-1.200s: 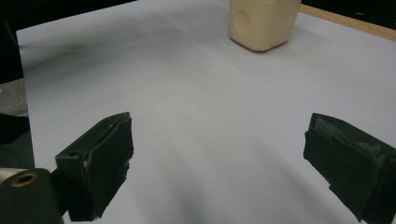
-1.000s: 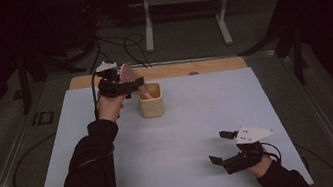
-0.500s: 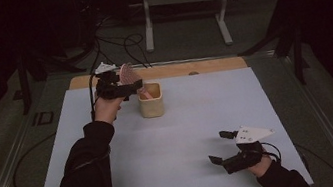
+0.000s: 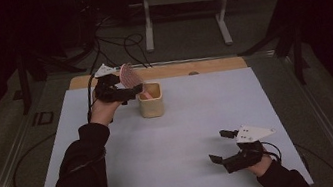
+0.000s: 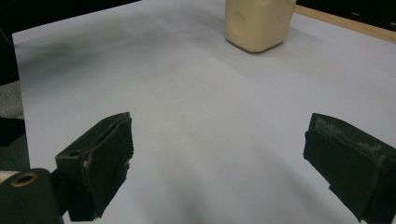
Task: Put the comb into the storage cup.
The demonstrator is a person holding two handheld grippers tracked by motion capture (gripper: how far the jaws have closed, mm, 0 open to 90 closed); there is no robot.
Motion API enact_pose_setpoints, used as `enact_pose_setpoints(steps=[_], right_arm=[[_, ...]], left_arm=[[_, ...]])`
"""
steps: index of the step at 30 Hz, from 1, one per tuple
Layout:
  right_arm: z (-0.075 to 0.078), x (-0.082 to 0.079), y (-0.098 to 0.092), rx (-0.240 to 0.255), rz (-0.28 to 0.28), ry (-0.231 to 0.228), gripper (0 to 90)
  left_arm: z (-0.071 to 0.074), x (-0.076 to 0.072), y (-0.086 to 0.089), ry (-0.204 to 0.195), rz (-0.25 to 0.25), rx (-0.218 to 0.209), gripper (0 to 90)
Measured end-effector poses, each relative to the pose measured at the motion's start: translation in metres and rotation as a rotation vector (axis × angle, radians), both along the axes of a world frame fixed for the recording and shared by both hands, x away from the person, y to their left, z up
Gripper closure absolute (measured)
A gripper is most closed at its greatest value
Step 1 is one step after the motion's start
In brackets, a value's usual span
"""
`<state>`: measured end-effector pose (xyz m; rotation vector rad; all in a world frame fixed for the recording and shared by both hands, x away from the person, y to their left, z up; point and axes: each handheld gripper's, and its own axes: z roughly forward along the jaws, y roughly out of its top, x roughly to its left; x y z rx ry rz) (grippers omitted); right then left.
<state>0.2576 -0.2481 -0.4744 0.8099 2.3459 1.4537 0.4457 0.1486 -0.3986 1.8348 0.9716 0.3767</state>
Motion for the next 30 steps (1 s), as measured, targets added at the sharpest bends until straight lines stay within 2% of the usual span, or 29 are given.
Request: enact_pose_setpoints(steps=[14, 23, 30], right_arm=[[-0.001, 0.002, 0.0, 0.006, -0.002, 0.006, 7.8], [-0.002, 0.002, 0.0, 0.0, -0.002, 0.006, 7.8], [-0.002, 0.003, 0.0, 0.0, 0.0, 0.006, 7.8]], left_arm=[[0.0, -0.013, 0.01, -0.016, -0.035, 0.033, 0.0], [-0.003, -0.023, 0.011, -0.024, -0.067, 0.036, 0.0], [-0.009, -0.037, 0.013, -0.029, -0.096, 0.049, 0.0]])
